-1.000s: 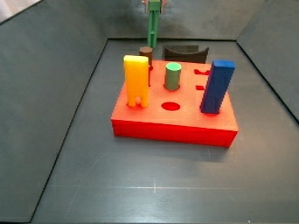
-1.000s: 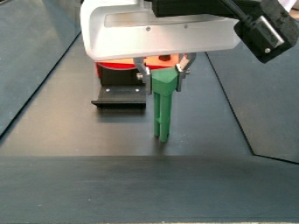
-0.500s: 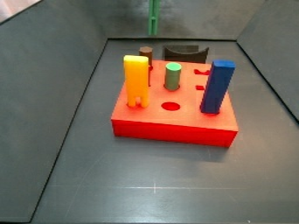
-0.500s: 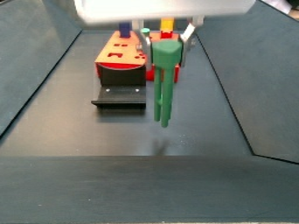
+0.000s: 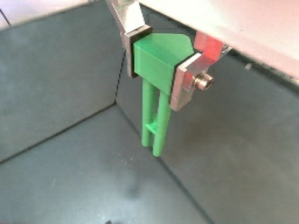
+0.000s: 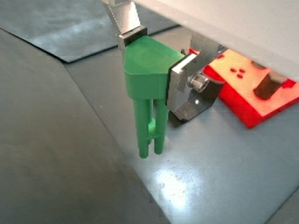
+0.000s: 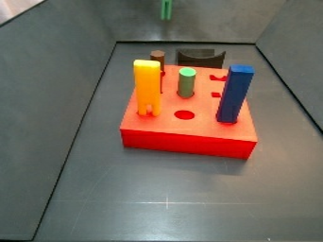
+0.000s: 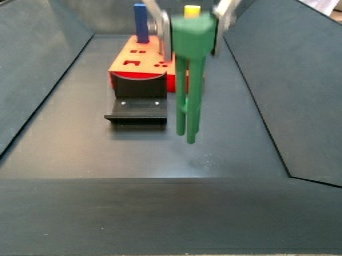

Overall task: Pick up the 3 prong object. Move up. Move to above the board. Insert the 3 prong object.
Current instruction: Move to above the board.

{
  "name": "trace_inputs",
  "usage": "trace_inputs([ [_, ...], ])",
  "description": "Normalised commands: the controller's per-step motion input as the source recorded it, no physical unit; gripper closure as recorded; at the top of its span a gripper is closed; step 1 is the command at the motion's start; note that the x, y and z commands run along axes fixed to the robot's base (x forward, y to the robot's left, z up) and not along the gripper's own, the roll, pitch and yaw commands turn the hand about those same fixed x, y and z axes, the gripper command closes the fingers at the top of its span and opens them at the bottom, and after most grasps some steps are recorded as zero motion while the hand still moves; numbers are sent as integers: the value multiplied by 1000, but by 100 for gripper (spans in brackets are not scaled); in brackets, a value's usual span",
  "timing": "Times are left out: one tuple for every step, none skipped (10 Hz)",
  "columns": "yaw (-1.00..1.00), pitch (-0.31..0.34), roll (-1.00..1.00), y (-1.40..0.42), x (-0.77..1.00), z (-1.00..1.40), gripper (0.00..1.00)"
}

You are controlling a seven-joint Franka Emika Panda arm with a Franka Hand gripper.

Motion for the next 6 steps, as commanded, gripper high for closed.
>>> trace_inputs([
  [-23,70,-181,212,53,685,100],
  [-25,50,-151,130,28,501,100],
  [-28,30,-137,79,9,265,100],
  [-836,49,266,-1000,-99,126,100],
  [-773,28,284,-1000,-97,111,100],
  [-545,-17,283,-1000,-107,114,100],
])
